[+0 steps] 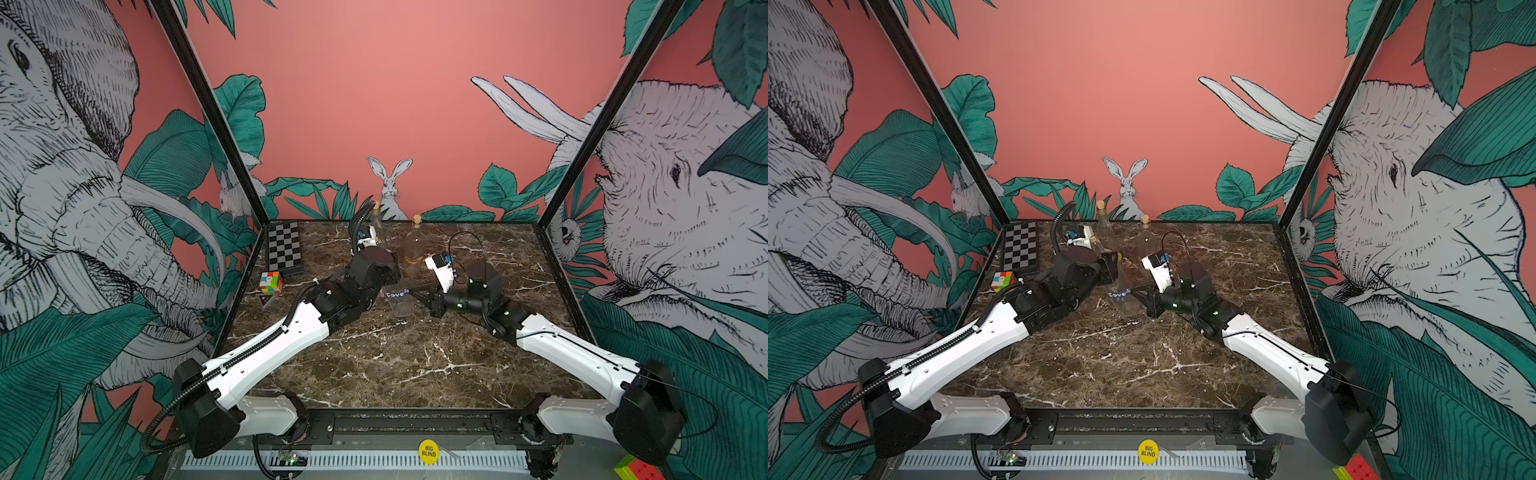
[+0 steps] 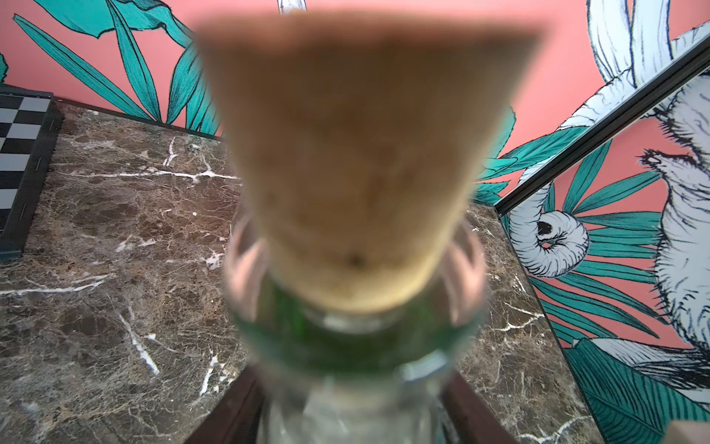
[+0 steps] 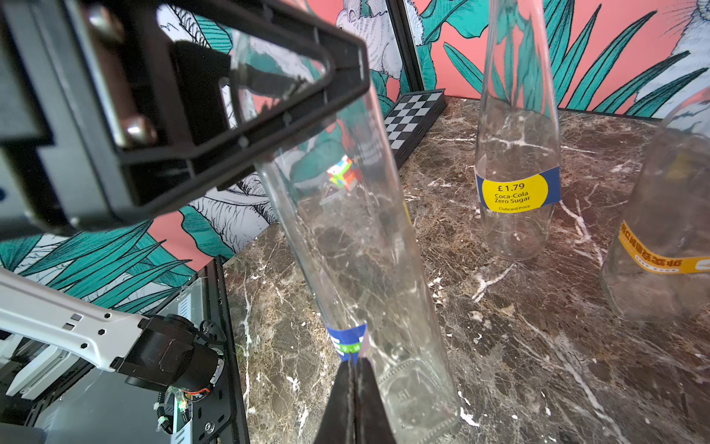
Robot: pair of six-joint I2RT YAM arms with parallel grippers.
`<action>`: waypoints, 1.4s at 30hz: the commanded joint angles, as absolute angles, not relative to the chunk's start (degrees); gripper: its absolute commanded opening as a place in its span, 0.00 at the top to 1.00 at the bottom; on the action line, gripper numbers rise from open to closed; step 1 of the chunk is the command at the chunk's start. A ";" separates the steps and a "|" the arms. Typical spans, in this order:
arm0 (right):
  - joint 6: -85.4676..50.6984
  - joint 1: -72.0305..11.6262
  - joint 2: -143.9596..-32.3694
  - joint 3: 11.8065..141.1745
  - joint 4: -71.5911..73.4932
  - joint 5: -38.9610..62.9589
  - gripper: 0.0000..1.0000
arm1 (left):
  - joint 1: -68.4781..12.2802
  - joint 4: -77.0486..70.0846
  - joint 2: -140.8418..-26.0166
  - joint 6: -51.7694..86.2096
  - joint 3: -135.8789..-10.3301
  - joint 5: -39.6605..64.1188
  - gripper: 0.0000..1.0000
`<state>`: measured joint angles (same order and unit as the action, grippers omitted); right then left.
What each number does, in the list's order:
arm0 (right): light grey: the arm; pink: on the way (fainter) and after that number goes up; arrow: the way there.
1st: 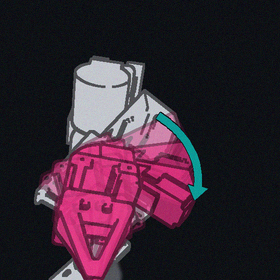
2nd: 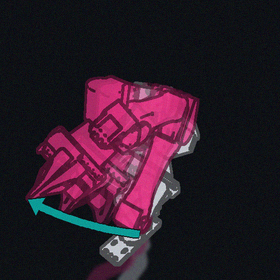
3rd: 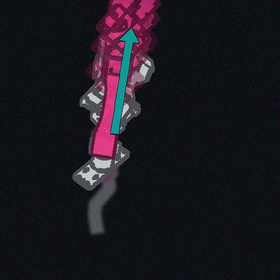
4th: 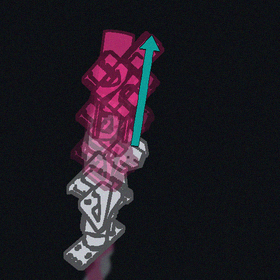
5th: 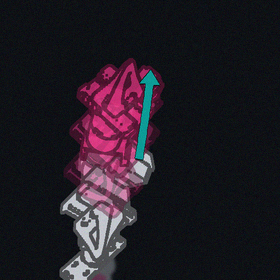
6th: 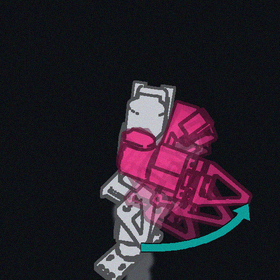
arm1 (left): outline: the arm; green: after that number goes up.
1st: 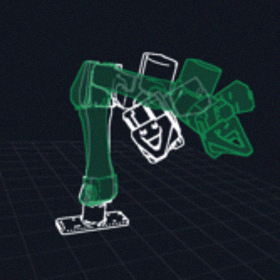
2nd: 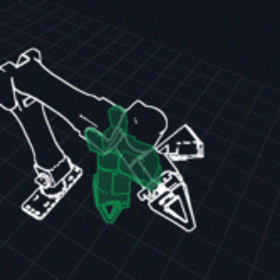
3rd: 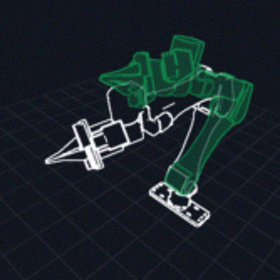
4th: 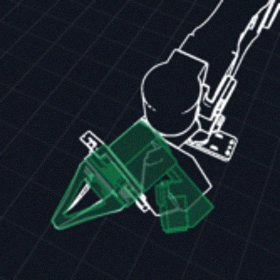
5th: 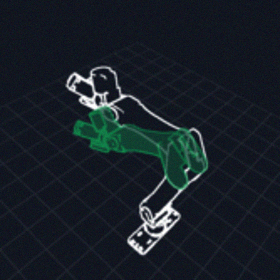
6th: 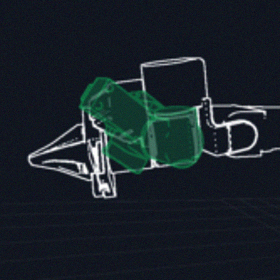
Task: Remove the label from the bottle
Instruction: Tear open the label from the bottle.
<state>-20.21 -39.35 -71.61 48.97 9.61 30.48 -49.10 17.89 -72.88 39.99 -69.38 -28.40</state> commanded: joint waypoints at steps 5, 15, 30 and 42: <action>-20.11 -39.99 -70.97 48.08 12.57 30.59 1.00 | -49.26 17.40 -72.29 41.62 -71.37 -32.00 1.00; -20.48 -40.48 -71.38 47.80 13.44 30.45 1.00 | -49.31 18.38 -72.51 43.01 -71.45 -33.78 1.00; -20.95 -41.52 -71.81 47.70 14.28 29.94 1.00 | -49.90 20.03 -72.86 44.20 -71.85 -36.79 1.00; -21.00 -42.11 -72.16 48.42 14.24 29.77 1.00 | -50.19 21.27 -73.38 45.32 -72.52 -39.02 1.00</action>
<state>-20.64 -41.63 -71.66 48.25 10.96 29.74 -50.06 21.65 -73.65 44.01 -69.65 -35.81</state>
